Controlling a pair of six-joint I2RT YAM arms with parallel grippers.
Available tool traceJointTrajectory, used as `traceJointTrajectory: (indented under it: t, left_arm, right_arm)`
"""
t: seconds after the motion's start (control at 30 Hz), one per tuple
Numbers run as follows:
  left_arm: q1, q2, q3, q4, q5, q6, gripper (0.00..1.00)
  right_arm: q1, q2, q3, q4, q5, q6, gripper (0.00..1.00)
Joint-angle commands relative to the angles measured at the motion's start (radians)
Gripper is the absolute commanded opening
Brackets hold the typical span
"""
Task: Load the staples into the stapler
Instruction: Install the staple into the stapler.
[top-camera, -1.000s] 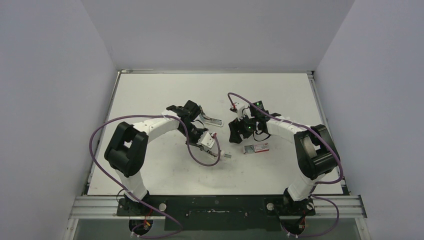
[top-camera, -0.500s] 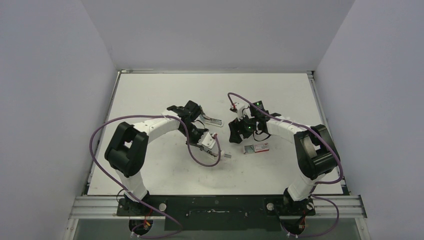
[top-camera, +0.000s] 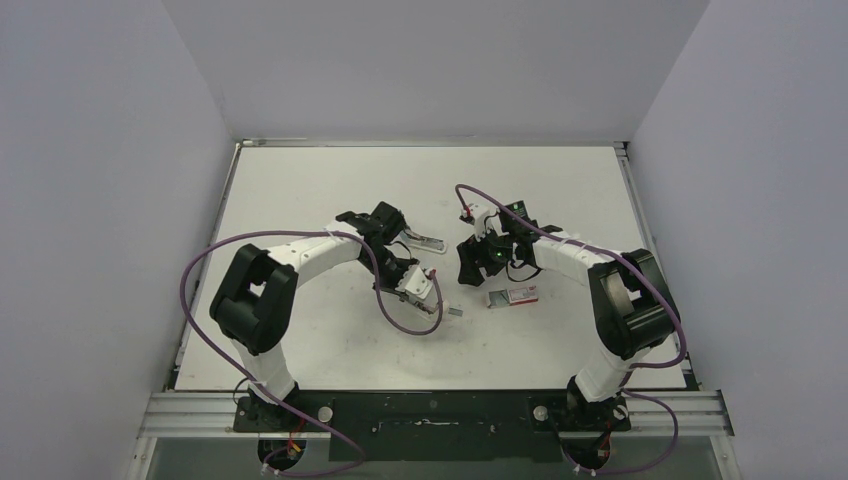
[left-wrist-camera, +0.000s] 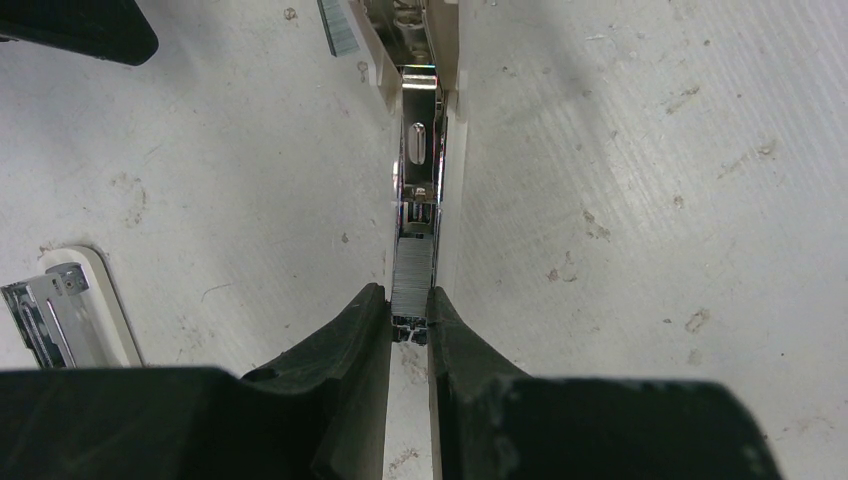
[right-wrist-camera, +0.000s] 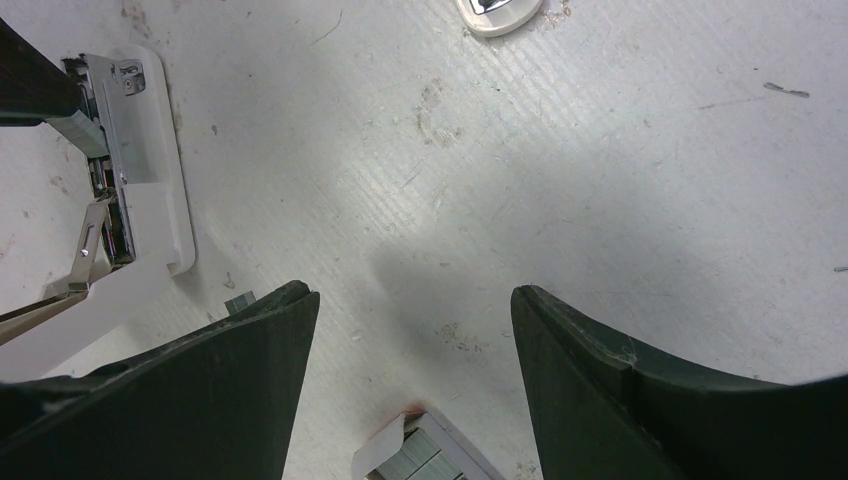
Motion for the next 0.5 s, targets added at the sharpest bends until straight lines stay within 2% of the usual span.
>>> traceJointTrajectory:
  t: [0.0, 0.47]
  left_arm:
    - [-0.008, 0.008, 0.038, -0.019, 0.012, 0.001, 0.00]
    - [-0.011, 0.008, 0.027, -0.016, 0.006, -0.004, 0.00]
  right_arm:
    - [-0.007, 0.007, 0.037, 0.015, -0.028, -0.010, 0.72]
    - [-0.008, 0.009, 0.038, 0.014, -0.030, -0.010, 0.72]
